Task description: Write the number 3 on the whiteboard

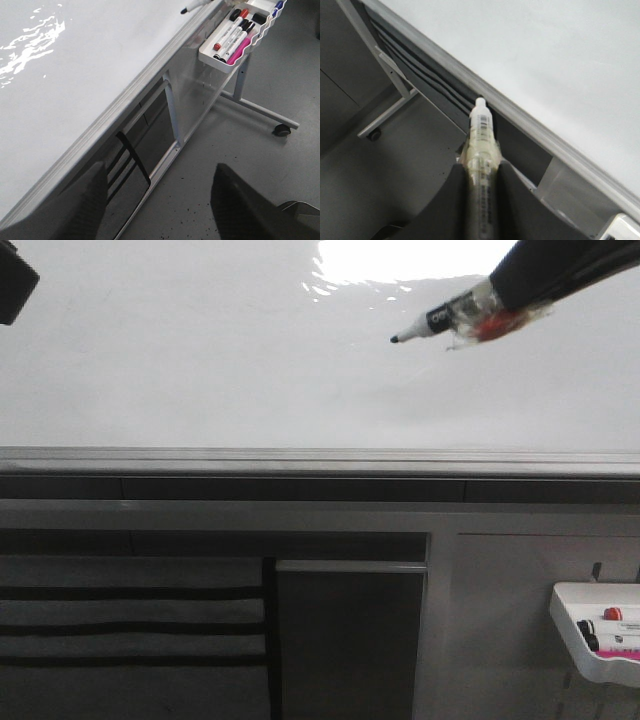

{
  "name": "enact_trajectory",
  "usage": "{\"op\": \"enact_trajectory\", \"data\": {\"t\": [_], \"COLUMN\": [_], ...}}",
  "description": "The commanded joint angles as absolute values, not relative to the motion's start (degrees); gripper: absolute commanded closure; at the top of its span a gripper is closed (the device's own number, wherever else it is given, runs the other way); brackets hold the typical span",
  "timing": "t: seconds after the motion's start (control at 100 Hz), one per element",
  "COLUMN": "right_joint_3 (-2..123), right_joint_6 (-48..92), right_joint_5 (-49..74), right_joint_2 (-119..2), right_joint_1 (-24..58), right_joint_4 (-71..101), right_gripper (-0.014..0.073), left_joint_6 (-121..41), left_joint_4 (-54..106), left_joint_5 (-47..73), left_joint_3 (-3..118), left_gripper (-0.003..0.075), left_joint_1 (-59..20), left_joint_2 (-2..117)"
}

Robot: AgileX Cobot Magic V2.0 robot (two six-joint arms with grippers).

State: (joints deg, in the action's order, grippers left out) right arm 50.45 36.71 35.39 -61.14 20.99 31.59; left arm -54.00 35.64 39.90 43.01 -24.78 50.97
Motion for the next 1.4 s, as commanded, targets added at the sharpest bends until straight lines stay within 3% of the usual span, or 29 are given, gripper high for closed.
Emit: {"op": "enact_trajectory", "data": {"t": [0.0,0.21,0.51,0.81,0.98,1.19,1.39], "right_joint_3": [55.65,69.94,83.26,84.66,82.56,80.05,78.30], "right_joint_6": [36.40,34.75,29.09,26.15,24.20,24.92,23.83], "right_joint_5": [33.10,44.08,47.91,43.28,49.09,40.24,47.27], "right_joint_2": [-62.23,-72.66,-84.76,-88.17,-85.99,-88.78,-86.22], "right_joint_1": [20.56,20.56,20.70,19.60,18.50,22.96,20.53], "right_joint_4": [33.50,31.02,21.80,17.25,14.53,16.22,14.04], "right_gripper": [0.0606,0.0606,0.0606,0.0606,0.0606,0.0606,0.0606], "left_joint_6": [-53.42,-53.52,-53.52,-53.52,-53.52,-53.52,-53.52], "left_joint_4": [38.13,38.13,38.13,38.13,38.13,38.13,38.13], "left_joint_5": [36.92,36.92,36.92,36.92,36.92,36.92,36.81], "left_joint_3": [44.56,44.56,44.56,44.56,44.56,44.56,44.56], "left_gripper": [0.0300,0.0300,0.0300,0.0300,0.0300,0.0300,0.0300], "left_joint_1": [-24.66,-24.66,-24.66,-24.66,-24.66,-24.66,-24.66], "left_joint_2": [50.28,50.28,50.28,50.28,50.28,50.28,50.28]}}
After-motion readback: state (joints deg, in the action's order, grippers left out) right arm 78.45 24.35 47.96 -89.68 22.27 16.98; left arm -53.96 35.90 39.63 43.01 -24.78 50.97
